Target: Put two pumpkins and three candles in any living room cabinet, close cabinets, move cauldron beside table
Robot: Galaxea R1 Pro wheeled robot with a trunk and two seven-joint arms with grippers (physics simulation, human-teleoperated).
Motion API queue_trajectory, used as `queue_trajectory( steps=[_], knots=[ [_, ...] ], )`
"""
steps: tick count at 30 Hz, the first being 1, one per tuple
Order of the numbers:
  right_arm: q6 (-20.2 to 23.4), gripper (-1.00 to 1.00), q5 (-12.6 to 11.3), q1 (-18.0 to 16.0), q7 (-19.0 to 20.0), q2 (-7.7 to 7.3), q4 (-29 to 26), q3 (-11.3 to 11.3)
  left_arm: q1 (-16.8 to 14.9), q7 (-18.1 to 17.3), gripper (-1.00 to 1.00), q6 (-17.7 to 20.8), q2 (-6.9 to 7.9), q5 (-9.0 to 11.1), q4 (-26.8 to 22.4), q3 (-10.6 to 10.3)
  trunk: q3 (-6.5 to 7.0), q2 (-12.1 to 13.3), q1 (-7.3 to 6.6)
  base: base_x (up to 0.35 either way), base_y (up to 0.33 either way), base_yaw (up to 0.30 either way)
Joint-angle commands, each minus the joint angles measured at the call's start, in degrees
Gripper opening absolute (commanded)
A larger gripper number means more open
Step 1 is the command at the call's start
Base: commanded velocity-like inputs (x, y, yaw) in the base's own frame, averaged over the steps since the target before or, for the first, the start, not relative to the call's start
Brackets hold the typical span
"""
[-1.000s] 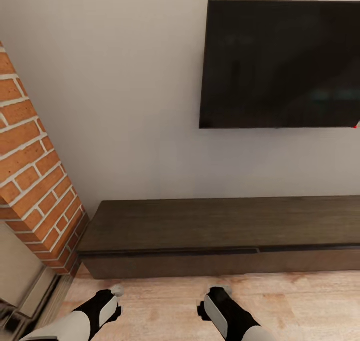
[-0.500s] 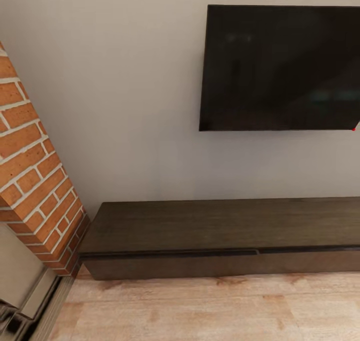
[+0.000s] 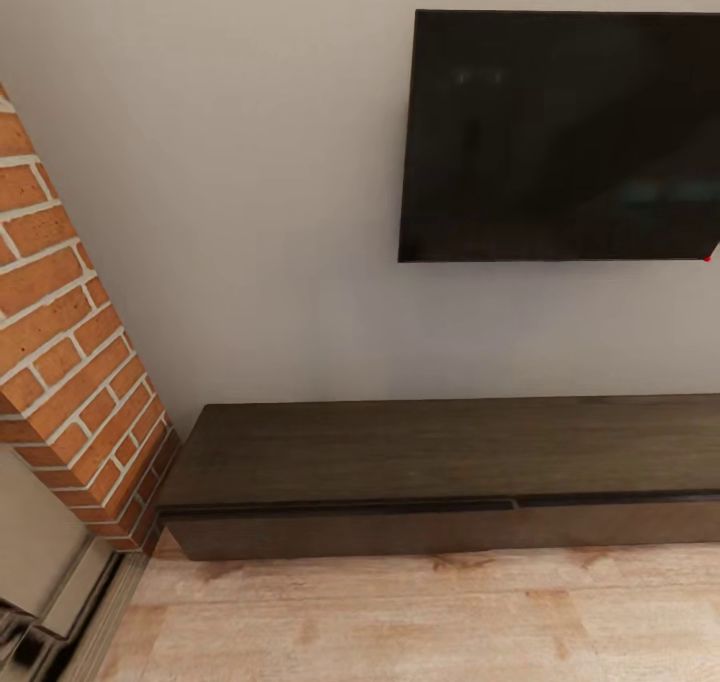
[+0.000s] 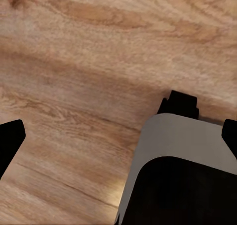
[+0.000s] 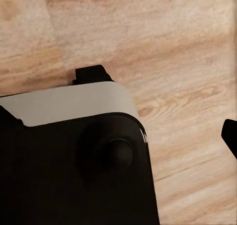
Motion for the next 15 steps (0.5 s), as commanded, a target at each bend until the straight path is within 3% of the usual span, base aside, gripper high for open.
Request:
queue_trajectory(
  steps=[1, 8, 12, 15],
  knots=[
    [-0.6, 1.0, -0.6, 0.0, -0.2, -0.01, 0.0, 0.5, 0.0, 0.2, 1.0, 0.2, 0.11, 0.2, 0.0, 0.1, -0.05, 0.0, 0.0, 0.0, 0.0, 0.0],
    [-1.4, 1.0, -0.8, 0.0, -0.3, -0.12, 2.4, 0.4, 1.7, 0.2, 1.0, 0.2, 0.24, 0.3, 0.0, 0.1, -0.05, 0.0, 0.0, 0.0, 0.0, 0.0],
    [-1.4, 1.0, -0.8, 1.3, -0.3, -1.92, 2.6, 0.4, 3.9, 0.2, 1.0, 0.2, 0.17, 0.3, 0.0, 0.2, -0.05, 0.0, 0.0, 0.0, 0.0, 0.0],
    [-1.4, 1.0, -0.7, 1.7, -0.3, -4.16, 2.6, 0.4, 5.0, 0.2, 1.0, 0.2, 0.25, 0.4, 0.0, 0.2, -0.05, 0.0, 0.0, 0.0, 0.0, 0.0]
  ],
)
